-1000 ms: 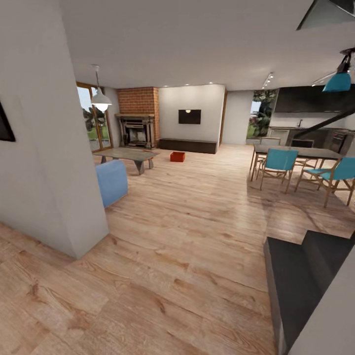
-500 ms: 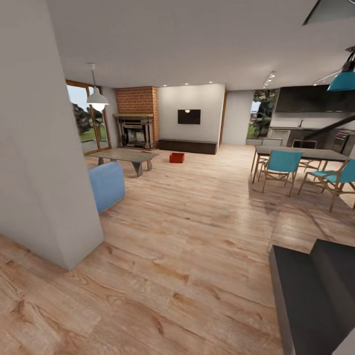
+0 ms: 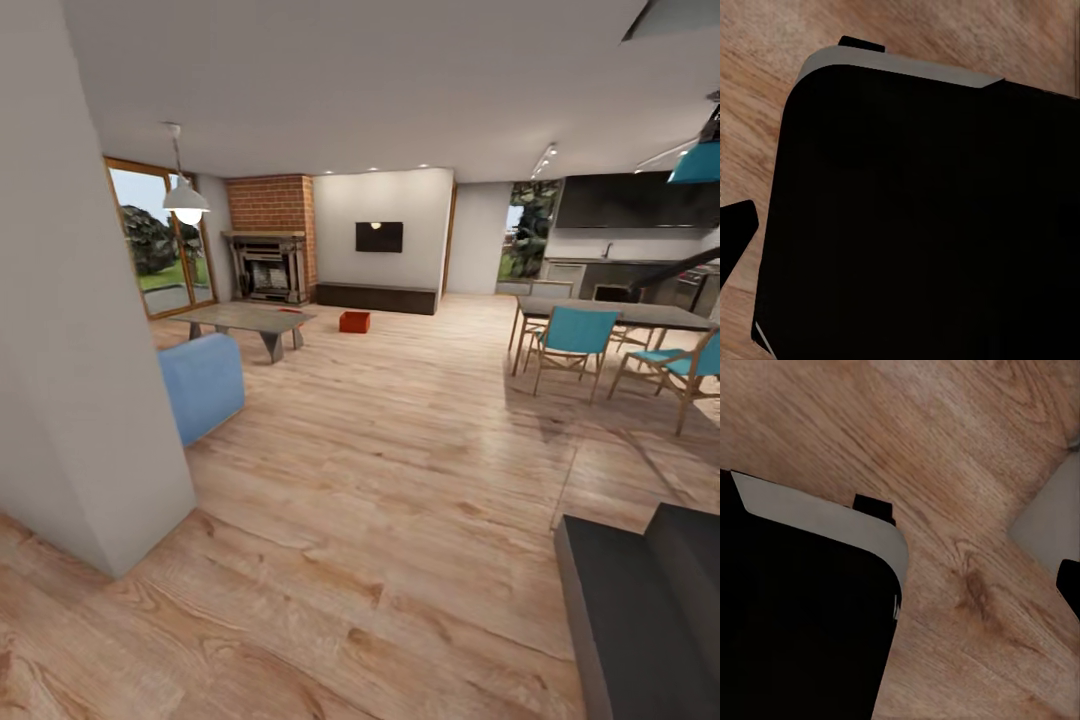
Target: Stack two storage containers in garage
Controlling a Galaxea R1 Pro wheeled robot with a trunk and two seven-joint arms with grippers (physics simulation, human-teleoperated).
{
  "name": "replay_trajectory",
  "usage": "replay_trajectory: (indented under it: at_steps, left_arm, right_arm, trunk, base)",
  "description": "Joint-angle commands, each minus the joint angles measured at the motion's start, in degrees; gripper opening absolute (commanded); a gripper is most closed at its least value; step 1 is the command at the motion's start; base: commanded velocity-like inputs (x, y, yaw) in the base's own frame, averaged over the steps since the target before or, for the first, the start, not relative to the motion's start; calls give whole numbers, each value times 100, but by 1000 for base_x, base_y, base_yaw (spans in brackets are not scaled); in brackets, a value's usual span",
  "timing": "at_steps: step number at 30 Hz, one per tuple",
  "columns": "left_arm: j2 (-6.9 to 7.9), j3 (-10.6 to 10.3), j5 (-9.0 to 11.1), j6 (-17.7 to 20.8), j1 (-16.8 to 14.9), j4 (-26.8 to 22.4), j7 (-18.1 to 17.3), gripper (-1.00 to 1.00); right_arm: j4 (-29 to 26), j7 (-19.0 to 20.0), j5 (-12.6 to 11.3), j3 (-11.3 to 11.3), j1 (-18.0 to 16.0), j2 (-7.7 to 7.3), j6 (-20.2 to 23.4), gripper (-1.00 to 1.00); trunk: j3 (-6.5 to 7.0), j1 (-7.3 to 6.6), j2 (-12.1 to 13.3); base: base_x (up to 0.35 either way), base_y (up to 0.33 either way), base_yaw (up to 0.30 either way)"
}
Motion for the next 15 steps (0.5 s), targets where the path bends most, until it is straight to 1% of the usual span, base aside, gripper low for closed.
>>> replay_trajectory:
  at_steps: [1, 4, 6, 15]
  left_arm:
    - [-2, 11, 24, -12, 0, -3, 7, 100]
    - [-2, 11, 24, -12, 0, -3, 6, 100]
    - [-2, 11, 24, -12, 0, -3, 7, 100]
    - [-2, 12, 24, -20, 0, -3, 9, 100]
  right_arm:
    - [17, -22, 55, 15, -7, 4, -25, 100]
    - [17, -20, 87, 14, -7, 1, -25, 100]
    - [17, -19, 92, 14, -7, -1, -25, 100]
    - [17, -19, 112, 14, -7, -30, -32, 100]
  trunk:
    - [-5, 3, -2]
    - [-5, 3, -2]
    - [-5, 3, -2]
    - [-5, 3, -2]
  base:
    - [324, 63, -202]
    - [324, 67, -215]
    - [324, 69, -122]
    - [324, 71, -18]
